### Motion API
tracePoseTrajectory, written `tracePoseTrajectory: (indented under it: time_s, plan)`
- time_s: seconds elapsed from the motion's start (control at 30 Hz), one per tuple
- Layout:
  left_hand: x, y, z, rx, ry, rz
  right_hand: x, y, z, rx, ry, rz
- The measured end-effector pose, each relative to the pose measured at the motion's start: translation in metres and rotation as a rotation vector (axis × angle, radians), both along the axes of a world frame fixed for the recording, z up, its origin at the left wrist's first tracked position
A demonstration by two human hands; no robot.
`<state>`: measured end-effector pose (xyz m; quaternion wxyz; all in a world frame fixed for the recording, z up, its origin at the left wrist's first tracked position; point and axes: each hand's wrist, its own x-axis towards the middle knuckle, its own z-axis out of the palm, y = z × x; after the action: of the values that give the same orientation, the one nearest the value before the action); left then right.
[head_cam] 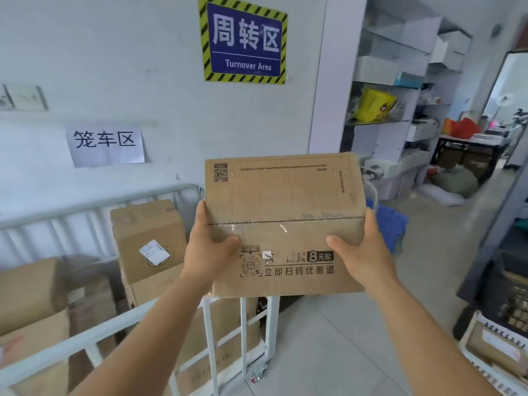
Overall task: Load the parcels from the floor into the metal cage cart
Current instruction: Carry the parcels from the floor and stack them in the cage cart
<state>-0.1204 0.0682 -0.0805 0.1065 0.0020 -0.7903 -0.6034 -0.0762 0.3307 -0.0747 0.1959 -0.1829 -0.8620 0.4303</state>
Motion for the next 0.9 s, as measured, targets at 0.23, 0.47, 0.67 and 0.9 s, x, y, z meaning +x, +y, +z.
tracePoseTrajectory:
  time_s: [0.23, 0.47, 0.67, 0.9]
  plan:
    - [-0.064, -0.102, 0.006, 0.044, 0.051, 0.142, -0.101, -0.098, 0.013, 0.032, 0.002, 0.157]
    - [-0.139, -0.184, -0.009, 0.013, -0.005, 0.224, -0.193, -0.178, 0.009, 0.045, -0.017, 0.252]
    - [-0.194, -0.225, -0.044, -0.028, -0.111, 0.273, -0.255, -0.214, -0.02, 0.031, -0.102, 0.314]
    - [-0.259, -0.237, -0.107, -0.003, -0.309, 0.29, -0.342, -0.226, -0.085, 0.009, -0.297, 0.397]
